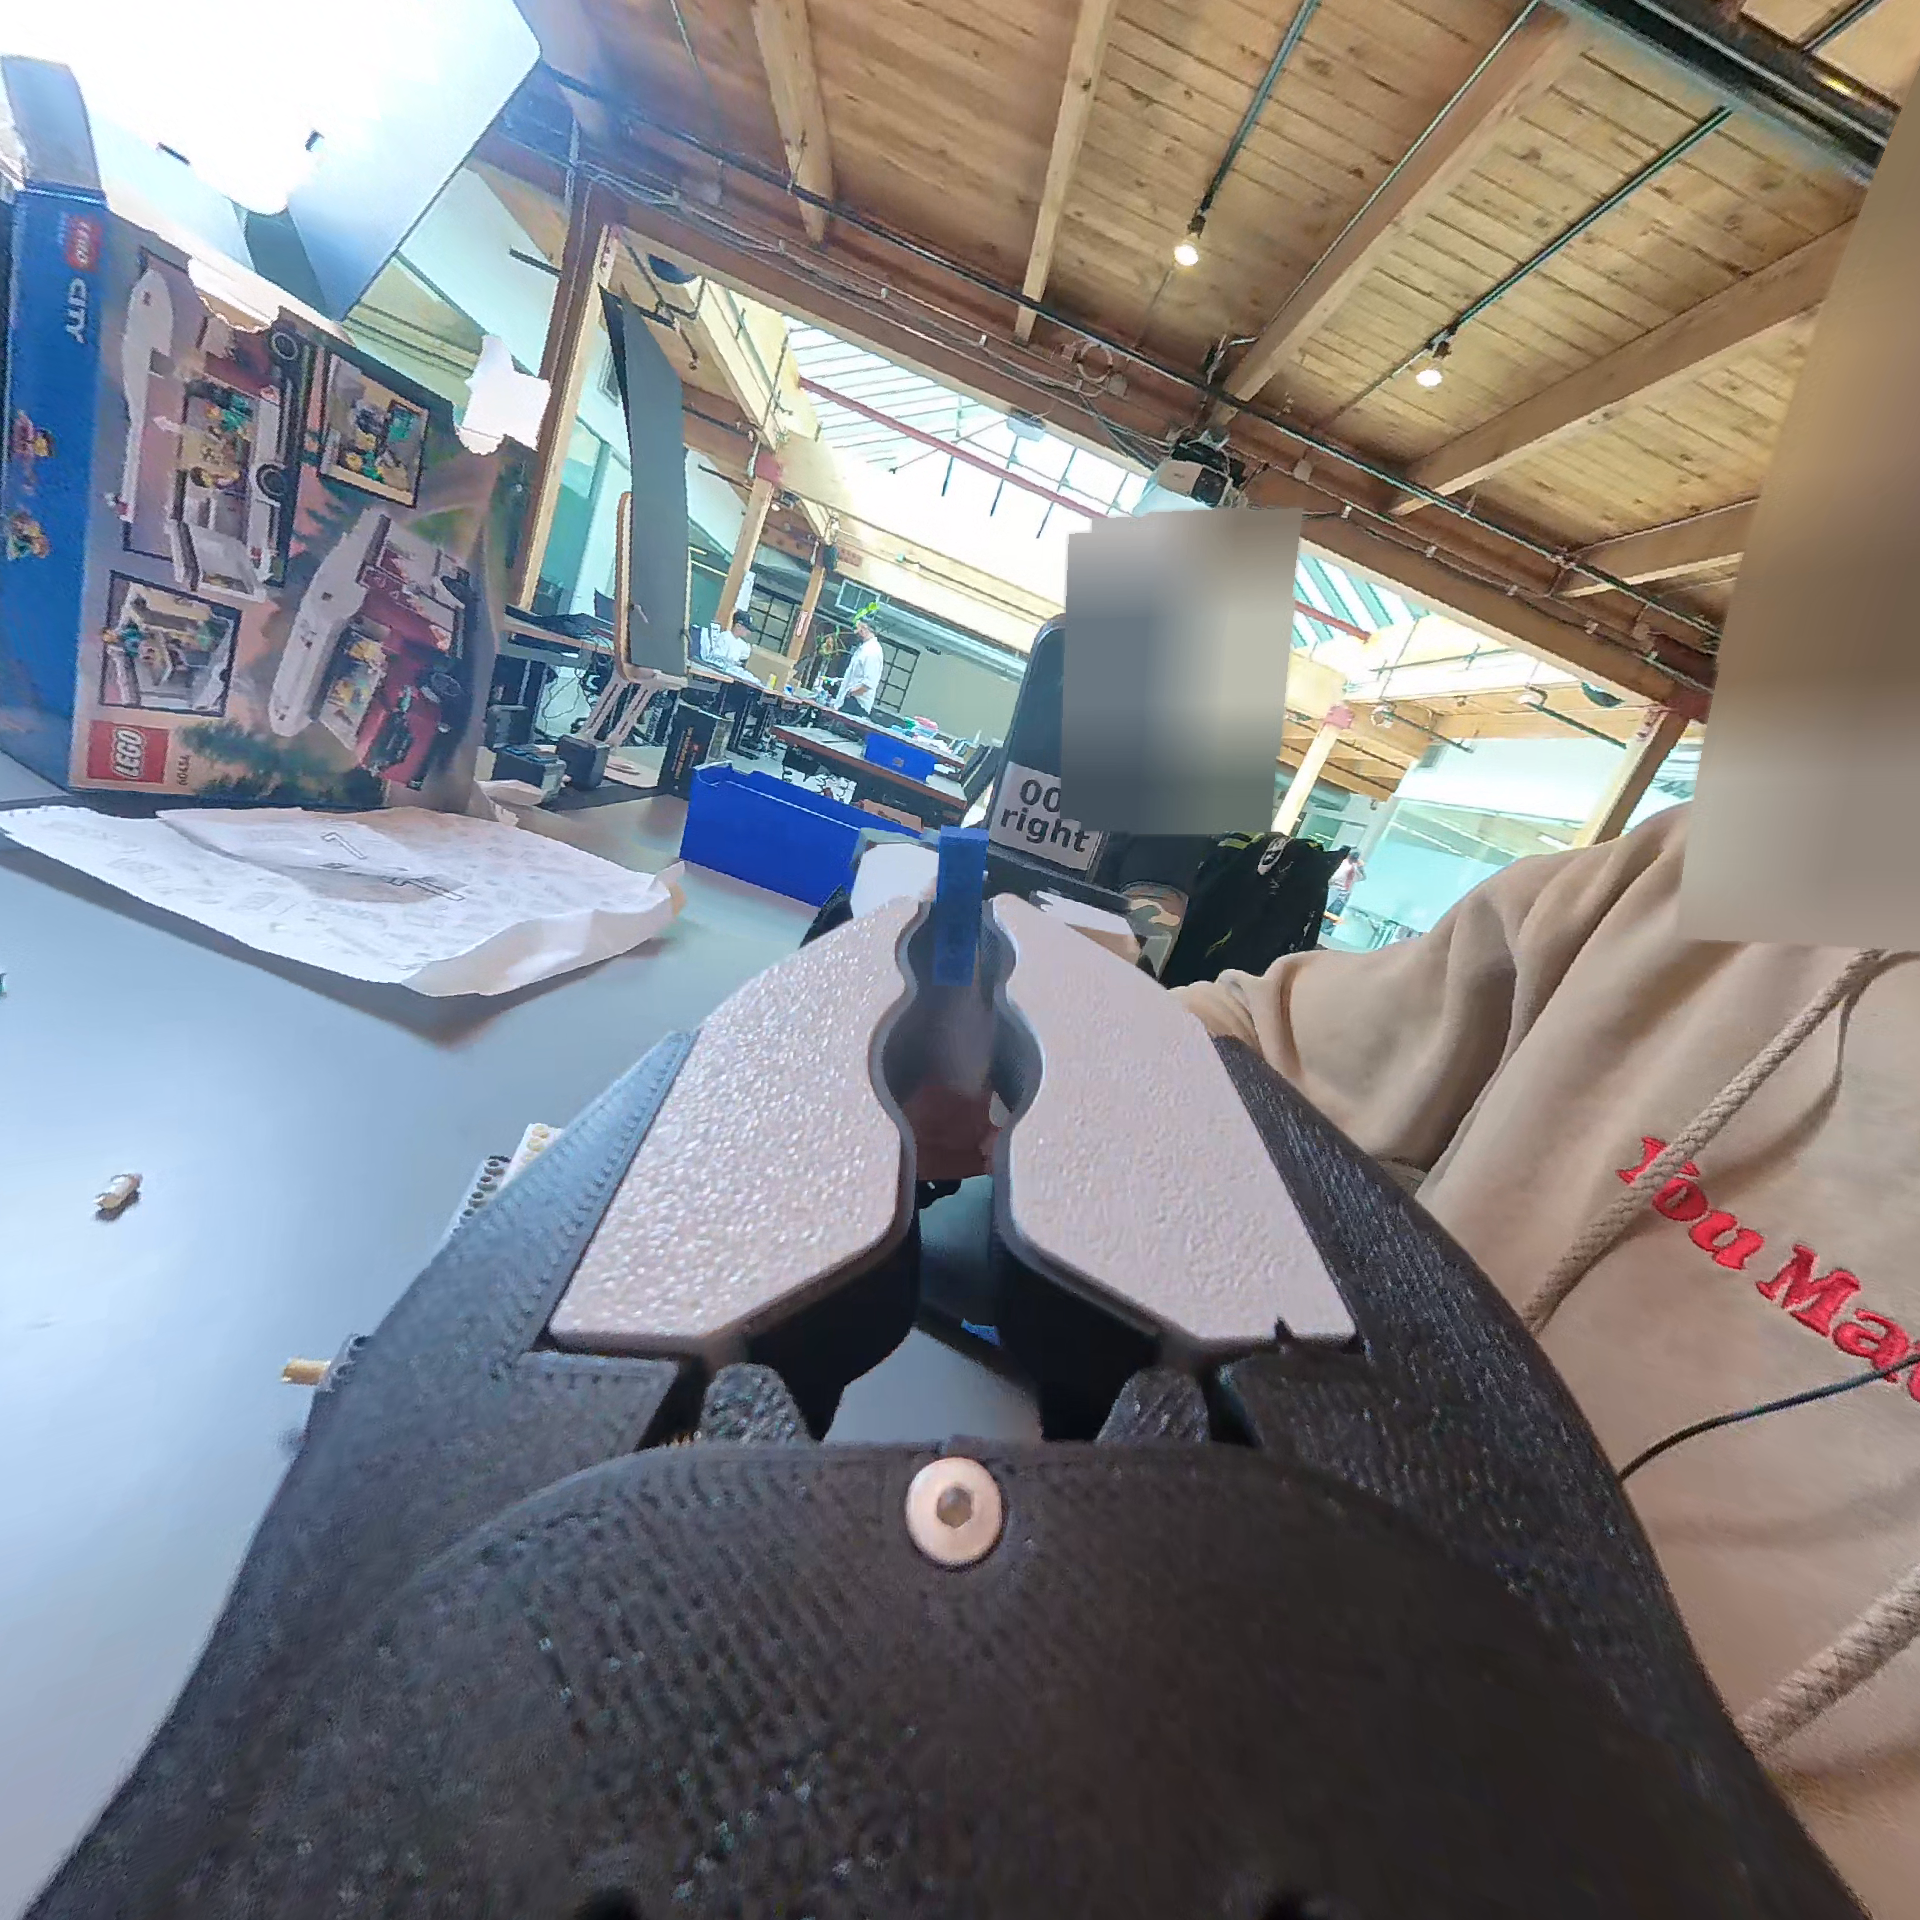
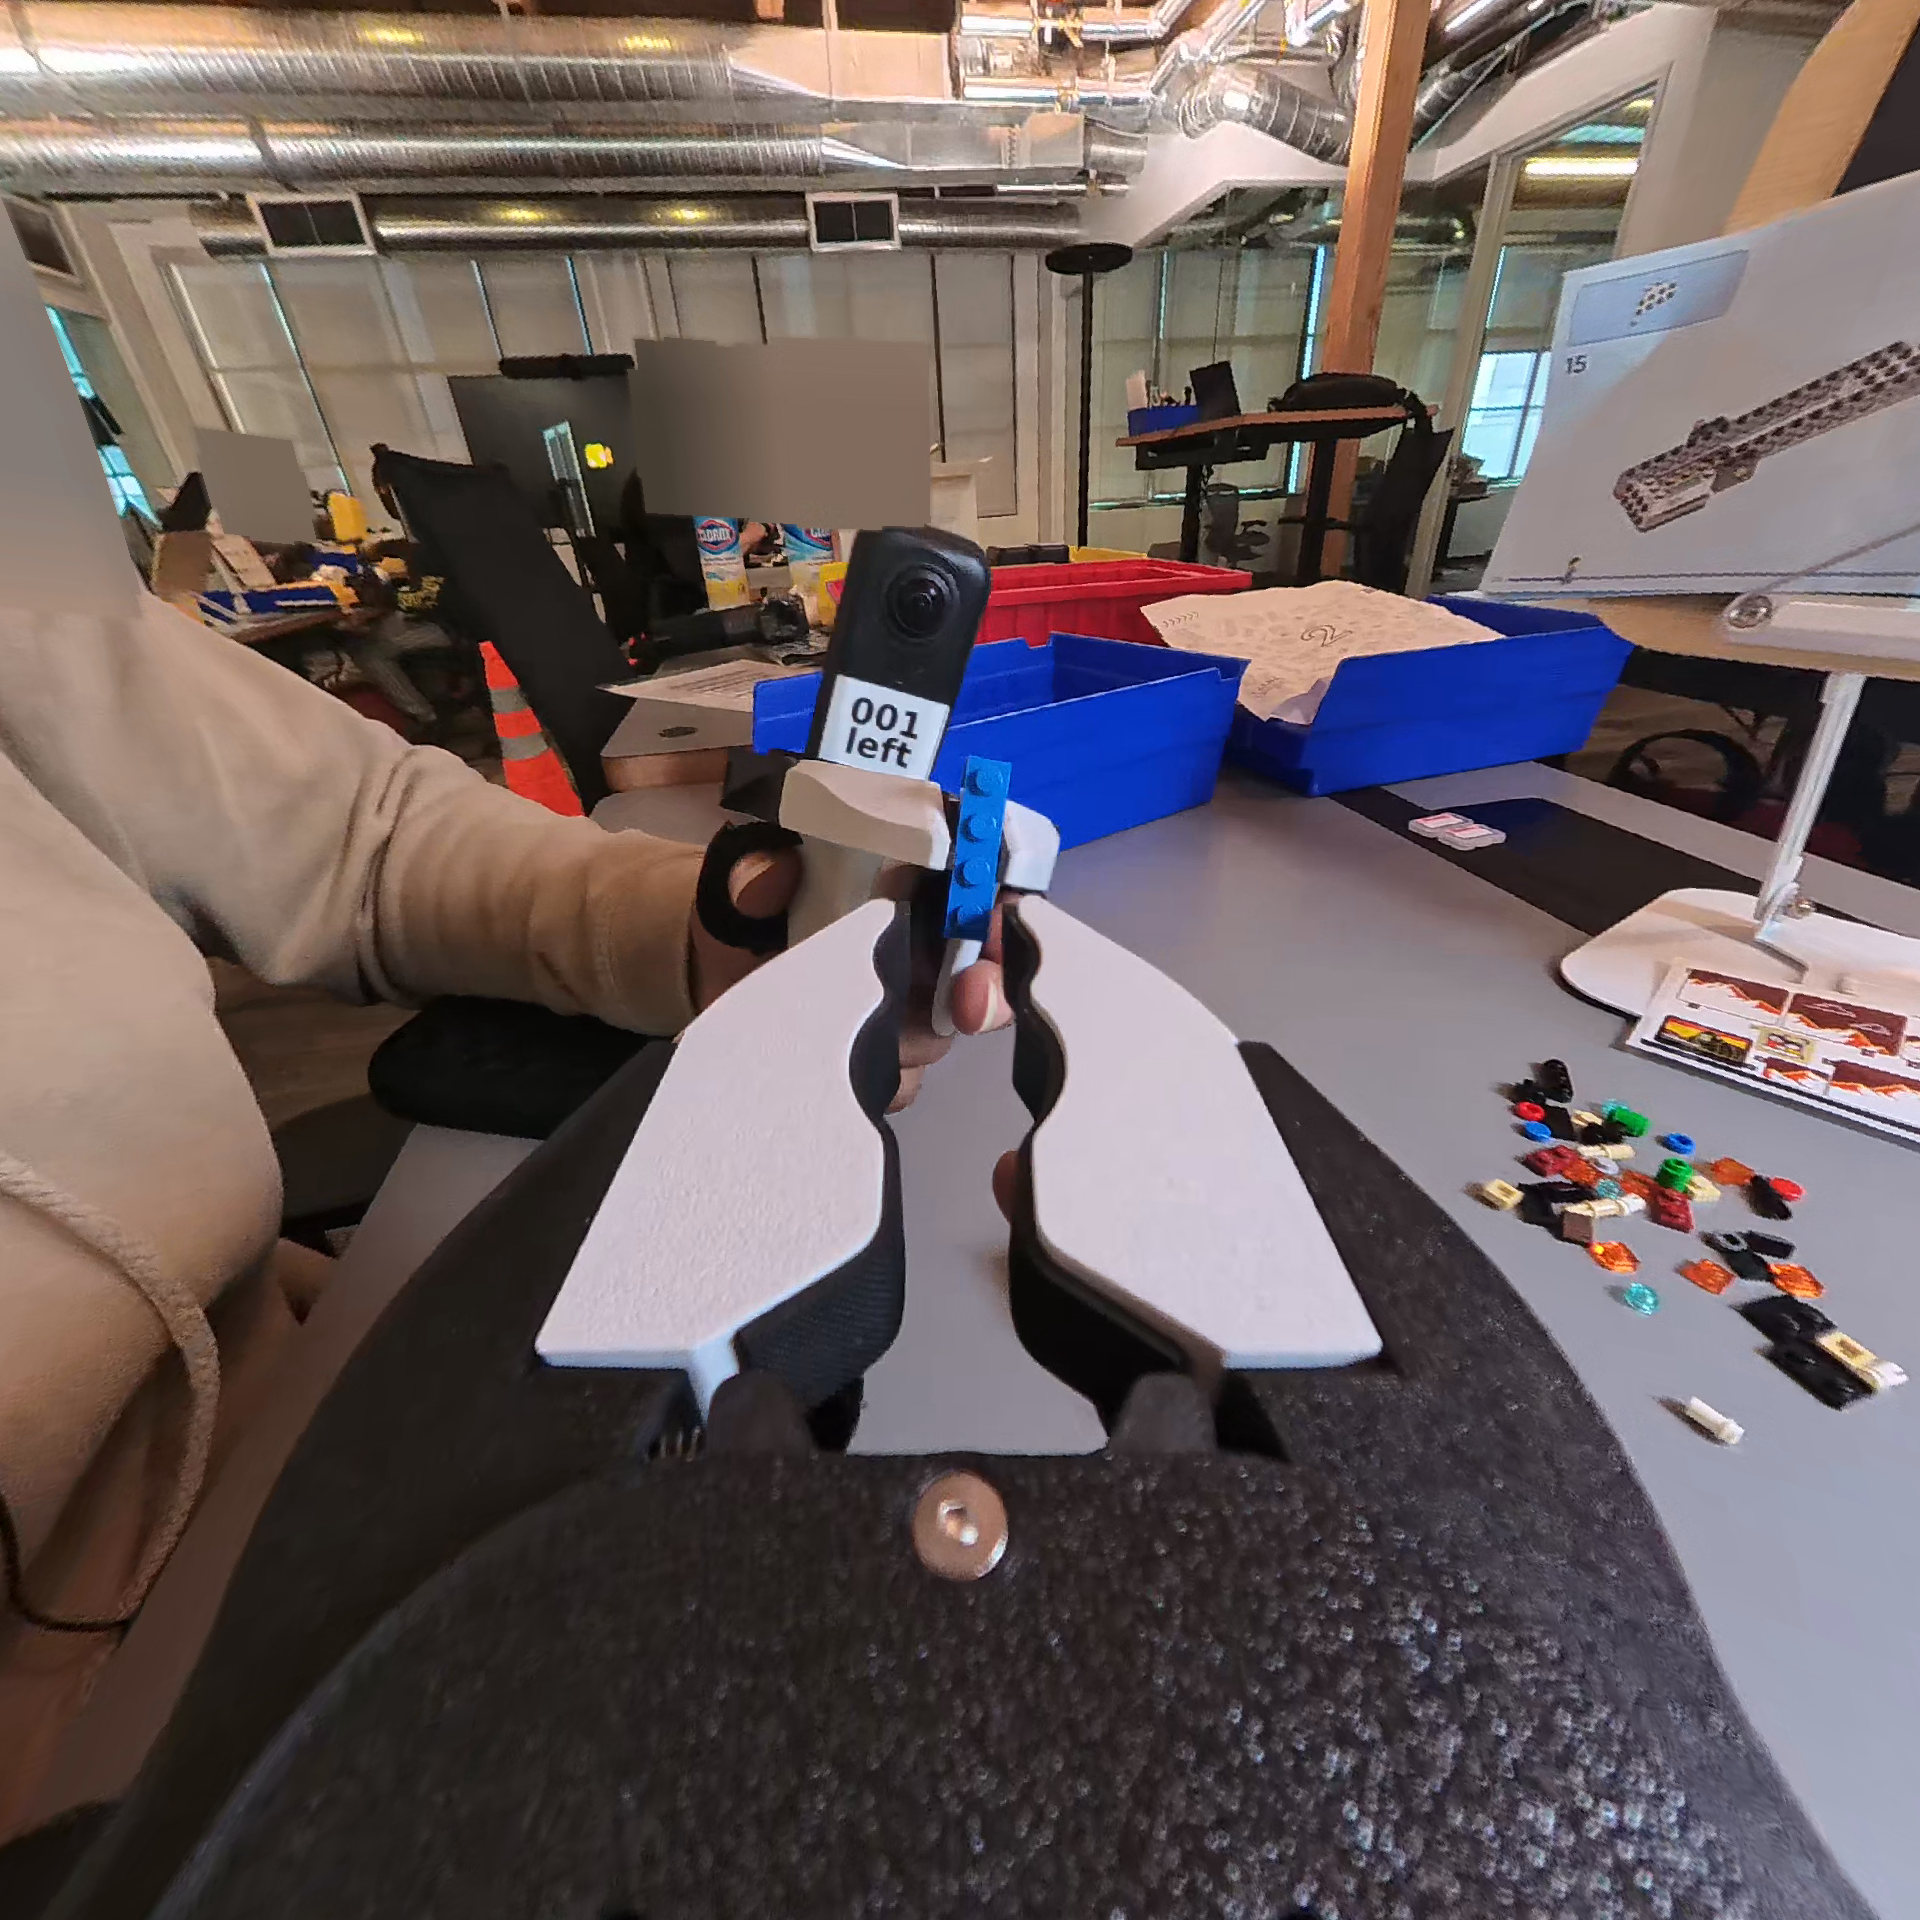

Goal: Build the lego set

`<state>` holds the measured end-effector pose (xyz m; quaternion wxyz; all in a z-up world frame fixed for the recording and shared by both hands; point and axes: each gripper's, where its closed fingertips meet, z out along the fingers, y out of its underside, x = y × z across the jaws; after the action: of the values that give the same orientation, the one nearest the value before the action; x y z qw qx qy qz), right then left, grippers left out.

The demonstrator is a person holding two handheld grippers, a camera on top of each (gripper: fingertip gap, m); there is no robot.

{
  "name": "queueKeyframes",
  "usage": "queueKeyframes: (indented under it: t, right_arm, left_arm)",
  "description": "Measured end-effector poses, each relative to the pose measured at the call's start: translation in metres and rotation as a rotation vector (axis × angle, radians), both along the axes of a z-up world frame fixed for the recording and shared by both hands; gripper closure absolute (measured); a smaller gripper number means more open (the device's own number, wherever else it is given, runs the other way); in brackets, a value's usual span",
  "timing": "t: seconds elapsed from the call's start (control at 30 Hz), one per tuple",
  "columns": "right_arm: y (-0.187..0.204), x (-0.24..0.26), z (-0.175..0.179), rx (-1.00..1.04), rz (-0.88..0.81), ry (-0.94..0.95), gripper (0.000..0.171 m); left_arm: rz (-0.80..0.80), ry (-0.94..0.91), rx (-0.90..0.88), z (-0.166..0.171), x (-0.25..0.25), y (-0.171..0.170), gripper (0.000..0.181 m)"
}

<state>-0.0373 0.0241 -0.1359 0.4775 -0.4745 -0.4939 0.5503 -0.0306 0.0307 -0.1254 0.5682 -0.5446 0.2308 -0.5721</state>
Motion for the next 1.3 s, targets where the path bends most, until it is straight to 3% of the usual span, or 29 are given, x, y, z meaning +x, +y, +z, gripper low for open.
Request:
queueKeyframes:
  t: [0.2, 0.53, 0.77, 1.03, 1.2, 1.3]
  right_arm:
    - [0.003, 0.000, -0.005, 0.025, -0.020, -0.048, 0.163]
    - [0.010, 0.005, -0.041, 0.158, 0.016, -0.308, 0.163]
    - [0.016, 0.010, -0.056, 0.247, 0.009, -0.405, 0.163]
    - [0.018, 0.012, -0.068, 0.280, 0.015, -0.465, 0.163]
    - [0.011, 0.010, -0.083, 0.323, 0.050, -0.526, 0.163]
    - [0.008, 0.012, -0.093, 0.349, 0.071, -0.576, 0.163]
  left_arm:
    - [-0.004, 0.039, 0.014, -0.005, 0.002, 0.000, 0.173]
    - [0.087, 0.457, 0.201, -0.037, -0.001, -0.002, 0.160]
    - [0.091, 0.694, 0.267, -0.071, 0.002, -0.003, 0.178]
    - [0.139, 0.717, 0.246, -0.076, -0.006, 0.007, 0.159]
    - [0.115, 0.758, 0.255, -0.084, -0.001, 0.004, 0.159]
    - [0.080, 0.802, 0.254, -0.093, 0.001, 0.000, 0.169]
